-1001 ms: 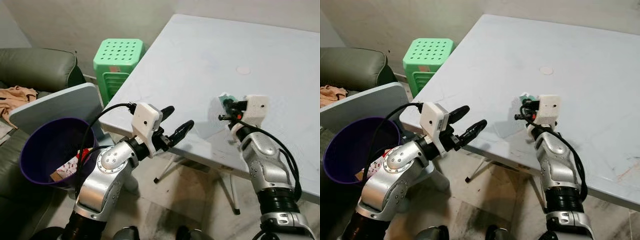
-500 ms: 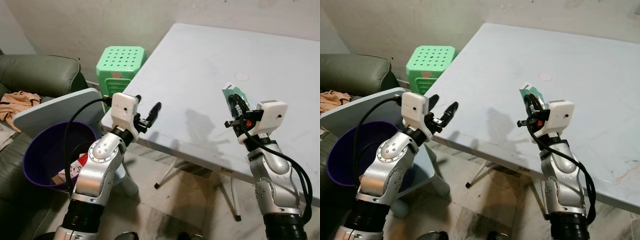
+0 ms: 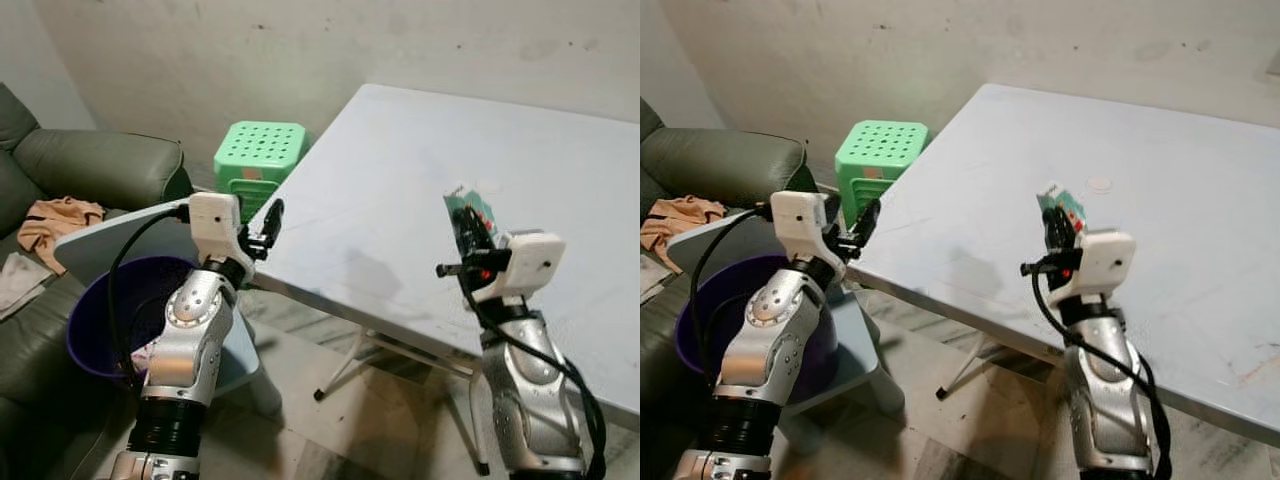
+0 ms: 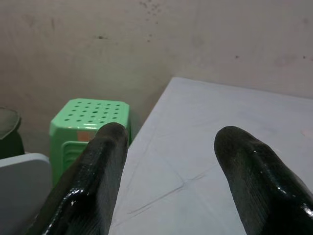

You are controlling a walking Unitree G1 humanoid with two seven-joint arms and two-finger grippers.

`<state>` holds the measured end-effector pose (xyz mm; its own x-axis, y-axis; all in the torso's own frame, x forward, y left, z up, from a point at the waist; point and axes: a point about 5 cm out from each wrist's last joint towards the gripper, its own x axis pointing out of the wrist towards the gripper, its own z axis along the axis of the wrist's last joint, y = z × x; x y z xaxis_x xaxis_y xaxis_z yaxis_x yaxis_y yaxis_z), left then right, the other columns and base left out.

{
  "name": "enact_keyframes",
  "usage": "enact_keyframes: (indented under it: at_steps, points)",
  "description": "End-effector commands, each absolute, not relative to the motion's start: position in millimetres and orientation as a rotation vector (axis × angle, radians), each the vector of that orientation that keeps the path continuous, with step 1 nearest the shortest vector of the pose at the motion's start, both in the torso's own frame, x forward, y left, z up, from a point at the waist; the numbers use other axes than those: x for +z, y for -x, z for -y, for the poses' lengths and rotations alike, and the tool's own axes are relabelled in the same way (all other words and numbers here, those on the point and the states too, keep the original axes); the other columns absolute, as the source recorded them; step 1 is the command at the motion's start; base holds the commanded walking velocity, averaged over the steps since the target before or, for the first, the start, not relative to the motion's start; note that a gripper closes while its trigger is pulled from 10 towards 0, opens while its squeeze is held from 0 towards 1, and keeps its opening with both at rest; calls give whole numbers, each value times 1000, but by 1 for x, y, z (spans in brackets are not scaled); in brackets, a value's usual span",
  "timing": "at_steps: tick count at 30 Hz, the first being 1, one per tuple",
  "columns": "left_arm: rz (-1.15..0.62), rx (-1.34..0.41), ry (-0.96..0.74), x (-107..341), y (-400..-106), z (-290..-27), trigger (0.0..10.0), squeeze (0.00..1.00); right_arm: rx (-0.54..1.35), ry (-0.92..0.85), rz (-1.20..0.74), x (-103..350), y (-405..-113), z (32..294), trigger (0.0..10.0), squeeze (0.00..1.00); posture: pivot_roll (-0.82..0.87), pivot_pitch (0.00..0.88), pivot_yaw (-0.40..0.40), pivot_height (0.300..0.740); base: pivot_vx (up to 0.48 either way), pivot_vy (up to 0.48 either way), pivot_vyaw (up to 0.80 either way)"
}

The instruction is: Picking trash to rubbish bin

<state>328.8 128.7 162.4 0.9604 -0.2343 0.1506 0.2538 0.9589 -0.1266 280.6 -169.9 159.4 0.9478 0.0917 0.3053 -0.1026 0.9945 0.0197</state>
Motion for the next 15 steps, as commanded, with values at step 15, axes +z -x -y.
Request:
enact_keyframes:
  at_steps: [15]
  points:
    - [155,-265,92,164,-333,-132,10000,0,131,56,321,163,-285,167,10000,0,48,17,14,740,0,0,693]
